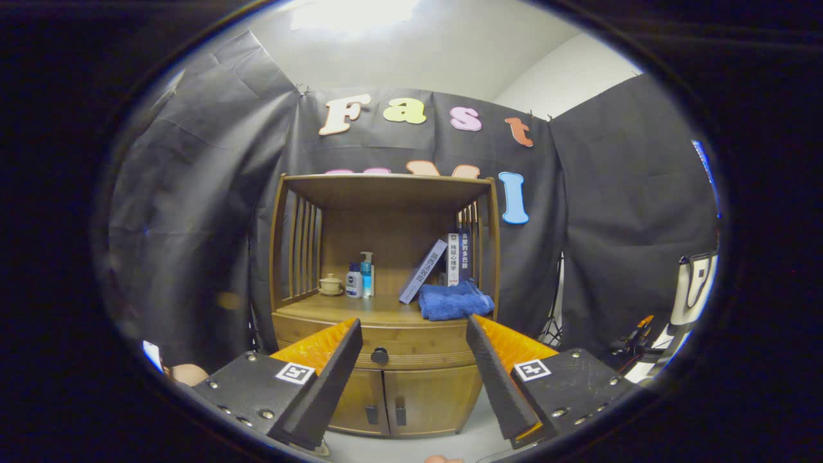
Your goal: Pull open the drawer, take out the items inside it, and place them on the countertop above the cabinet.
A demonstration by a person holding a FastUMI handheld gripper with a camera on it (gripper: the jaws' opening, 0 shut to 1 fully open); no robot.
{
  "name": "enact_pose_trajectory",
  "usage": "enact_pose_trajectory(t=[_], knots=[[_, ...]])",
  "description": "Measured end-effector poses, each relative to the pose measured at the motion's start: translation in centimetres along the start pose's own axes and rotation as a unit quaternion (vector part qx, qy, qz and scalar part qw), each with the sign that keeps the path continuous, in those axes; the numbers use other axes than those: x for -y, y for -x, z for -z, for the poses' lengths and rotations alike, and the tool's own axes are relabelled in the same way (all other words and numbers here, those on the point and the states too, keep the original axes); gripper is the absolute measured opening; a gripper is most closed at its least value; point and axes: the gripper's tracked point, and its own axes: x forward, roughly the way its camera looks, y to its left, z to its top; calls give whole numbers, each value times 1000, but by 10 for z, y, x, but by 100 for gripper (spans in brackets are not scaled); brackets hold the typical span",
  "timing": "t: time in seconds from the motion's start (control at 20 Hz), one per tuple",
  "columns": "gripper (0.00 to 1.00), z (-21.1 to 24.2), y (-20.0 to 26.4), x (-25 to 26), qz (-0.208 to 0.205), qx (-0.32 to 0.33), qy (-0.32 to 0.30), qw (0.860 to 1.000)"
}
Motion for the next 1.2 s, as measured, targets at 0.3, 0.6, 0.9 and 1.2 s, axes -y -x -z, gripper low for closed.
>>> enact_pose_trajectory(t=[0.3, 0.6, 0.9, 1.2], knots=[[97, 14, -22, -14, -14, -1, -1, 1000], [97, 69, -88, -58, -63, -15, 6, 998], [97, 151, -178, -84, -85, -68, 36, 993], [80, 225, -231, -76, -72, -139, 58, 986]])
